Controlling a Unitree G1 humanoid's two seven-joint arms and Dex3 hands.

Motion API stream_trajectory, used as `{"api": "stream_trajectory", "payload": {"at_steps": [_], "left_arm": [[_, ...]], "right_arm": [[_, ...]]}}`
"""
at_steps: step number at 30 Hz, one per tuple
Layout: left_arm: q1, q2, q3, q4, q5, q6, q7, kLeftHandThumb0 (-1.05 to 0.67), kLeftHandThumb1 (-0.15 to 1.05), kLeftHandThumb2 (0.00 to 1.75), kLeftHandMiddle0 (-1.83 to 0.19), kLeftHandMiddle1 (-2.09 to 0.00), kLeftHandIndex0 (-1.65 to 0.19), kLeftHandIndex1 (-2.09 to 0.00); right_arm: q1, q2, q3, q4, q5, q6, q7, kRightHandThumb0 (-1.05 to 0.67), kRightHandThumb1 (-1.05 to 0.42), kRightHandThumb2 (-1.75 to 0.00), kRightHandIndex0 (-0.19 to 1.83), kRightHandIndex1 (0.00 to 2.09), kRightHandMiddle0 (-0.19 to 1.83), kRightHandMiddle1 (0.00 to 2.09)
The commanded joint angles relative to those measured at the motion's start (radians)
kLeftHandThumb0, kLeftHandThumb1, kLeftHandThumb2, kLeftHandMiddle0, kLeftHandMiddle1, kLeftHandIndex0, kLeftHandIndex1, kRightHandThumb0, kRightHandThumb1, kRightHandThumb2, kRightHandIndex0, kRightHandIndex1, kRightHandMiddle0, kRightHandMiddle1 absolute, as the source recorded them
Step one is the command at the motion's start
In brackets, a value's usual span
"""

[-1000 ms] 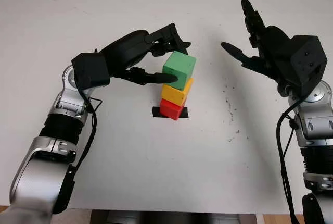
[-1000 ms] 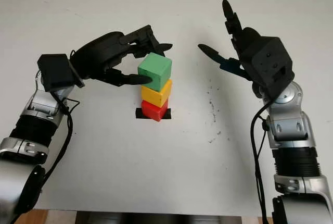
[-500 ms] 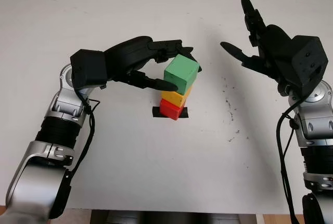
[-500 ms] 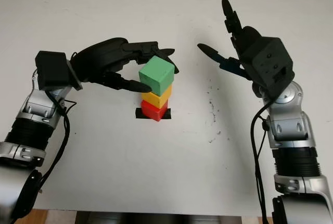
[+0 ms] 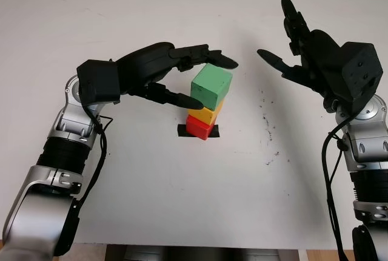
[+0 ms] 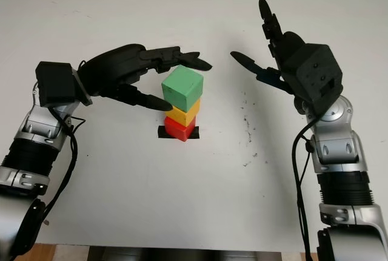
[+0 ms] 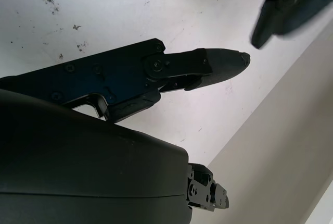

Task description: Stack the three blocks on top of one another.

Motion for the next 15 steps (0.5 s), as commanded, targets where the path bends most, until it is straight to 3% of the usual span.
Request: {"api": "stream_trajectory", "payload": {"at_steps": [1,3,4,6,10,15], "left_arm": [[0.016,0.003,0.033,-0.015,-0.022,0.015,0.027,-0.91,1.00,0.05,0.18,0.00,0.17,-0.02],[0.025,-0.001,0.065,-0.003,-0.015,-0.004,0.099,-0.96,1.03,0.12,0.19,0.00,0.19,0.00],[0.026,-0.006,0.084,0.016,-0.014,-0.025,0.140,-0.91,1.04,0.39,0.19,0.00,0.19,0.00],[0.024,-0.022,0.116,0.053,-0.026,-0.041,0.204,-0.89,1.05,0.56,0.19,0.00,0.19,0.00],[0.005,-0.087,0.202,0.137,-0.100,-0.037,0.324,-0.91,1.05,0.56,0.19,-0.01,0.19,0.00],[-0.037,-0.118,0.292,0.184,-0.253,0.088,0.313,-0.89,1.05,0.54,0.19,0.00,0.19,0.00]], "right_arm": [[0.003,-0.002,-0.011,-0.009,0.004,-0.004,-0.002,-0.69,-1.05,-0.26,-0.18,0.02,-0.19,0.00],[0.004,0.002,-0.011,-0.012,0.005,-0.002,-0.004,-0.69,-1.05,-0.26,-0.19,0.02,-0.19,0.00],[0.005,0.005,-0.010,-0.019,0.007,0.006,-0.005,-0.70,-1.05,-0.26,-0.19,0.01,-0.19,0.00],[0.007,0.008,-0.010,-0.028,0.009,0.013,-0.006,-0.70,-1.05,-0.26,-0.19,0.00,-0.19,0.00],[0.013,0.016,-0.009,-0.043,0.010,0.011,-0.015,-0.72,-1.05,-0.26,-0.19,0.00,-0.19,0.00],[0.023,0.044,-0.026,-0.061,0.047,0.015,-0.019,-0.74,-1.05,-0.27,-0.19,0.00,-0.19,0.00]]}}
